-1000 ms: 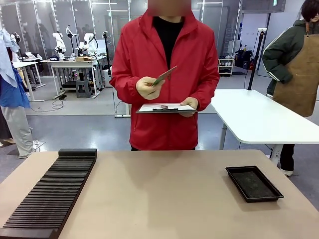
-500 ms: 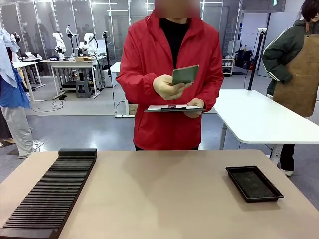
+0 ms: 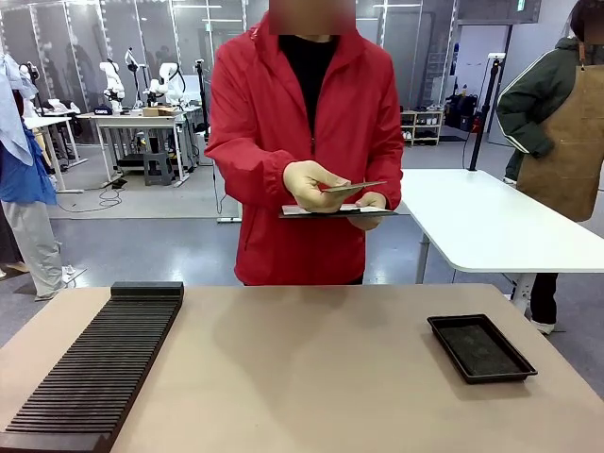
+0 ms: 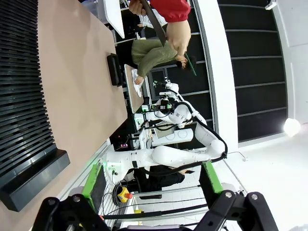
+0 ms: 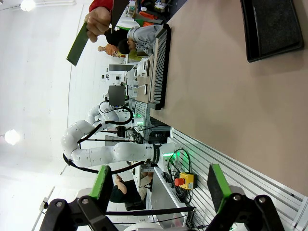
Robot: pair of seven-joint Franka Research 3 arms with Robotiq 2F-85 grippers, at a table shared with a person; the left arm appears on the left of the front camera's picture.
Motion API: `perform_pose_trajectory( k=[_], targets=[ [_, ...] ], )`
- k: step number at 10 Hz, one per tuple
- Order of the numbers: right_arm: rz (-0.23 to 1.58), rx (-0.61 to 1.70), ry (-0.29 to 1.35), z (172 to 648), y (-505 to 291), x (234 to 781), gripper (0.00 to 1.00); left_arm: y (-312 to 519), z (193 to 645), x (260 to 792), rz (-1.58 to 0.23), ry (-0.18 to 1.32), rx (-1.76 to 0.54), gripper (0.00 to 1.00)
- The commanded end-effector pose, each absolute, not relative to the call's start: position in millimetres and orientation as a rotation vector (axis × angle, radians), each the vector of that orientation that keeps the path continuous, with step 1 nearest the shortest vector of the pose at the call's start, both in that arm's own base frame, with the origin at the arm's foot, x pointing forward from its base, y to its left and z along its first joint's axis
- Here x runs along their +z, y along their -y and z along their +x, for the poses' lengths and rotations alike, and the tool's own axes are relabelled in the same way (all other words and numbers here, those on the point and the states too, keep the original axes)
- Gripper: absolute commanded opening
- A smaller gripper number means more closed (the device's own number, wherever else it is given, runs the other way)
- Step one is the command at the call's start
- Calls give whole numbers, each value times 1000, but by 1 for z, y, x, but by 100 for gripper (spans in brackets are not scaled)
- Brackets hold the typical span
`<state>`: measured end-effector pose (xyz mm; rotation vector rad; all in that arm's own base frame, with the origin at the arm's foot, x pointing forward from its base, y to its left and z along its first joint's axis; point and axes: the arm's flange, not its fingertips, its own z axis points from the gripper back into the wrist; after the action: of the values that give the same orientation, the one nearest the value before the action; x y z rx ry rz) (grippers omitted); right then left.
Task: Inspect the PCB.
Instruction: Pick up the Blank PCB that the human is holding.
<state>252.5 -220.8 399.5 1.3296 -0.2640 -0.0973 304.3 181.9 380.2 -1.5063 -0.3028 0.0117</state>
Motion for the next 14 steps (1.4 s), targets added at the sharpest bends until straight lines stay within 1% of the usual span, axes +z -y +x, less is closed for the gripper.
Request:
perform_pose_trajectory(
  k=[1, 10, 12, 13, 14],
  targets=[
    [1334, -104, 268, 252, 221, 401, 100, -184, 305, 382, -1504, 299, 18, 100],
    [1330, -97, 264, 253, 221, 399, 100, -184, 305, 382, -1504, 299, 18, 100],
    [1372, -113, 198, 264, 203, 422, 100, -184, 305, 382, -1504, 299, 18, 100],
    [1454, -103, 143, 272, 192, 437, 100, -184, 305, 382, -1504, 299, 18, 100],
    [1454, -112, 105, 283, 175, 449, 100, -184, 305, 382, -1504, 299, 18, 100]
  ],
)
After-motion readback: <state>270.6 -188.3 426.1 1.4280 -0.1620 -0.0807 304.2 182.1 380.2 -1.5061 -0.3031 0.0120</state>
